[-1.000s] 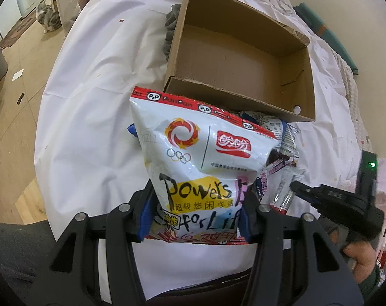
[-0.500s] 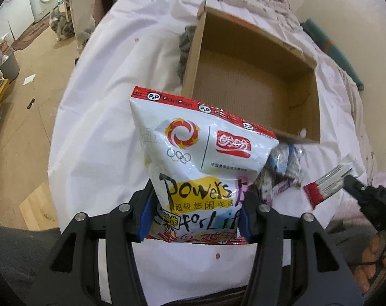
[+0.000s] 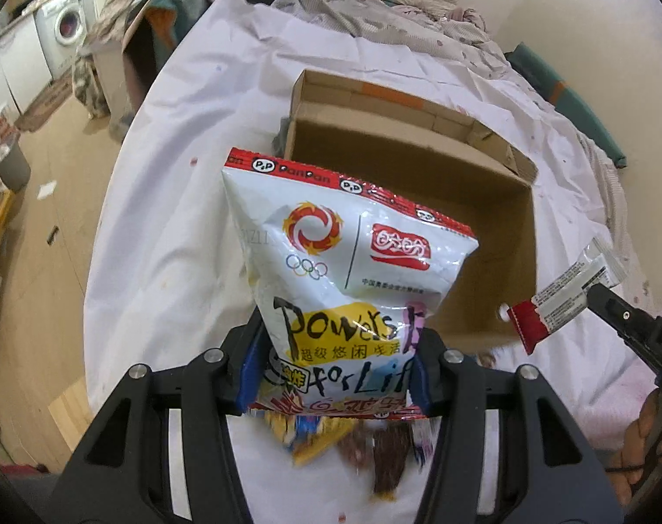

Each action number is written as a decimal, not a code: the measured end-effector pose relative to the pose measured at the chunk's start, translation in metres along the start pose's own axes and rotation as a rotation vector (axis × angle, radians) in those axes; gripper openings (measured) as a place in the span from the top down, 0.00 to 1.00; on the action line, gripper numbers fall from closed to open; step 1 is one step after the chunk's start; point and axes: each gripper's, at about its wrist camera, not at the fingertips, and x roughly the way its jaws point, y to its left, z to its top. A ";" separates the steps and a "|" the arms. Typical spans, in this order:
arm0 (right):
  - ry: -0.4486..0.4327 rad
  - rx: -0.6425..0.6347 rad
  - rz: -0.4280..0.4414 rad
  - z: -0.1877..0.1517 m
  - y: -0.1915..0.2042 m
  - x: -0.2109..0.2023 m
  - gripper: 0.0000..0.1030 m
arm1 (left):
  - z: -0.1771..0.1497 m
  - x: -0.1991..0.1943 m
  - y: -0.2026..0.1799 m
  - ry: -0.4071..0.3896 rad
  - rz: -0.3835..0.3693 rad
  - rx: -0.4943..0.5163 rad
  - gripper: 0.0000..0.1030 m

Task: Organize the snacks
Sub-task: 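Drop the chip bag into the box with the left gripper while the right gripper drops the bar in, then grasp the blue tiger-print snack bag from the pile with the left gripper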

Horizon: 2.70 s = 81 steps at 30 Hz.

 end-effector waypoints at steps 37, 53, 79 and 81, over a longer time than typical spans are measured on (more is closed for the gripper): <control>0.124 -0.047 -0.013 -0.012 -0.010 0.088 0.81 | -0.002 0.049 -0.022 -0.093 0.009 0.124 0.28; 0.015 -0.091 -0.055 -0.006 -0.009 0.069 0.18 | -0.005 0.032 -0.022 -0.142 0.005 0.116 0.12; -0.013 0.087 -0.043 -0.072 -0.034 -0.008 0.05 | -0.062 0.020 0.060 0.102 0.102 -0.036 0.08; -0.014 0.072 -0.054 -0.071 -0.031 -0.004 0.05 | -0.063 0.038 0.070 0.164 0.086 -0.104 0.08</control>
